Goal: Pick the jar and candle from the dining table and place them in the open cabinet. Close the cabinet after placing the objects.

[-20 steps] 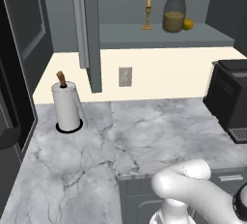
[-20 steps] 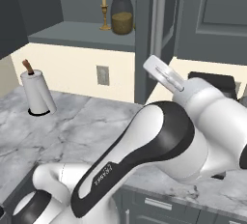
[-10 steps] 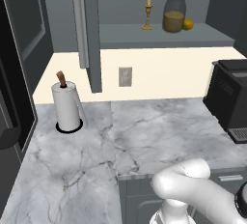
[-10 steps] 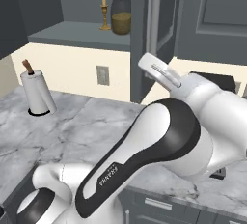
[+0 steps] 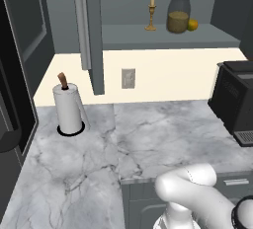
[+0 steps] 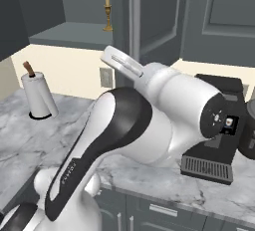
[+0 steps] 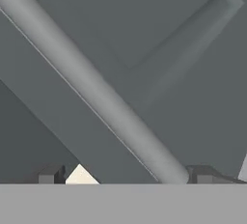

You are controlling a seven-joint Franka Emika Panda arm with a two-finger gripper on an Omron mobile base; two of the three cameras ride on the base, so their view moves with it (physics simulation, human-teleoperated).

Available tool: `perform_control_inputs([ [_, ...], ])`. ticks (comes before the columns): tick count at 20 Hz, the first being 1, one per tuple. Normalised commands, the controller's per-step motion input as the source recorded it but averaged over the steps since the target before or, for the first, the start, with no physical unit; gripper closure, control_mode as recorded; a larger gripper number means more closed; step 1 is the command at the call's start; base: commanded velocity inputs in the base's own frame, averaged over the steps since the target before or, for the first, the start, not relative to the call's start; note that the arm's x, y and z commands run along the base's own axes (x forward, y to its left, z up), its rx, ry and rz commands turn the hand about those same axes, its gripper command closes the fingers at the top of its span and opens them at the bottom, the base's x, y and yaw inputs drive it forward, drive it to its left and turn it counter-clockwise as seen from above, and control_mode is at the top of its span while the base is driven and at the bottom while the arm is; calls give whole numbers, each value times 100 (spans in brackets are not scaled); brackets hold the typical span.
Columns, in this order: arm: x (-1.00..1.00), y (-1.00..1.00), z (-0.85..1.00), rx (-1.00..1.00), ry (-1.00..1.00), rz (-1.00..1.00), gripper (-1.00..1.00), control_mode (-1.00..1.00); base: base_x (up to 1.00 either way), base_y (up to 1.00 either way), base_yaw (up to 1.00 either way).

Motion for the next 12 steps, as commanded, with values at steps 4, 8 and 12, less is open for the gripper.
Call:
perform_control_inputs([
  [4, 11, 80, 18, -4, -2, -2, -100, -100, 0, 0, 0],
  [8, 42, 59, 14, 0, -1, 0, -100, -100, 0, 0, 0],
  [12, 52, 58, 17, 0, 0, 0, -100, -100, 0, 0, 0],
])
